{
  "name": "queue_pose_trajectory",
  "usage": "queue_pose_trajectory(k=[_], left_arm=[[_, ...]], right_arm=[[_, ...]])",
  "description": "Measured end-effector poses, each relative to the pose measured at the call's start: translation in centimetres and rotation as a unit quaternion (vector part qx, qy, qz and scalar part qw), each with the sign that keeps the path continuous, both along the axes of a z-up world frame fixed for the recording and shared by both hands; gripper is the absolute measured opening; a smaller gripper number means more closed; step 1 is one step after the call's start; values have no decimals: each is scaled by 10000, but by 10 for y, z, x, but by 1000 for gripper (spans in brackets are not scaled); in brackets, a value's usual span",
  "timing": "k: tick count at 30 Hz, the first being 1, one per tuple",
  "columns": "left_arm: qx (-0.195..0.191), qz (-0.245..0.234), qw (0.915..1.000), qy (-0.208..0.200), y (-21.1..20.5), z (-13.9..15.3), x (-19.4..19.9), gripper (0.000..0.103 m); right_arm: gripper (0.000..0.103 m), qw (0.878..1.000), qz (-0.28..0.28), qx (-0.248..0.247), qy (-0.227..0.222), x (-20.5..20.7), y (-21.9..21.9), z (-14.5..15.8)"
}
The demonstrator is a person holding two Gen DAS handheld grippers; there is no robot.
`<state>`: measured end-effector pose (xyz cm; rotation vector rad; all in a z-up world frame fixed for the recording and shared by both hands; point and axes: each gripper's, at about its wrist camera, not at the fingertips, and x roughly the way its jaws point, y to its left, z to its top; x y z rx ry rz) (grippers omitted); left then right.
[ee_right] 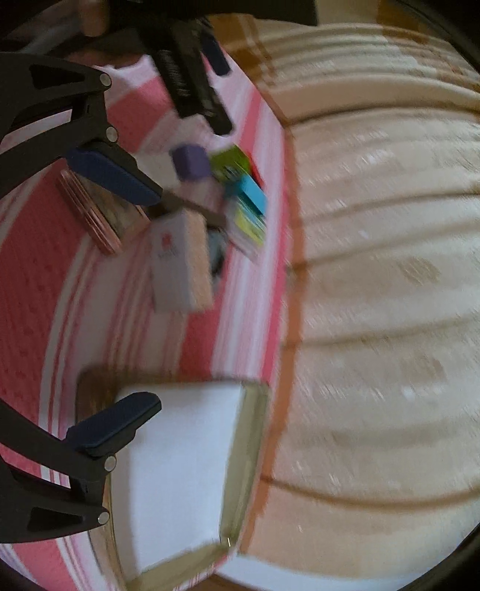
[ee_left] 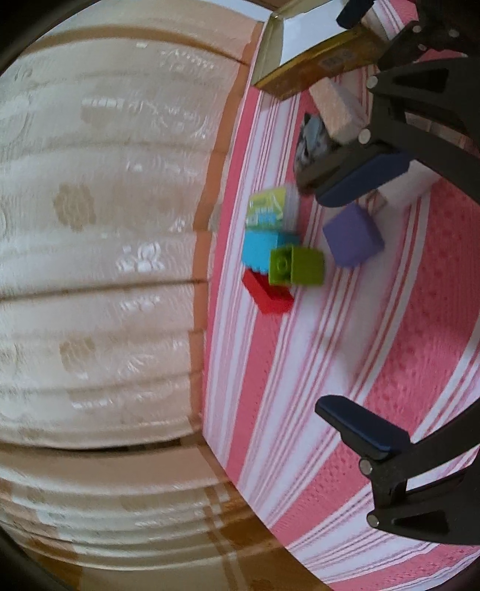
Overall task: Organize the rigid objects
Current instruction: 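Grasp the framed picture bundle with the right gripper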
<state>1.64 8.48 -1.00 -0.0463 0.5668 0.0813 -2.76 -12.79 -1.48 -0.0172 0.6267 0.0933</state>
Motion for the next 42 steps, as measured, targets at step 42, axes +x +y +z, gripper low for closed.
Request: queue_pose_trajectory(k=[42], left_arm=[[-253, -720, 9969, 184, -11, -4, -10, 103]], right_arm=[[86, 9895, 1381, 247, 359, -2, 4, 5]])
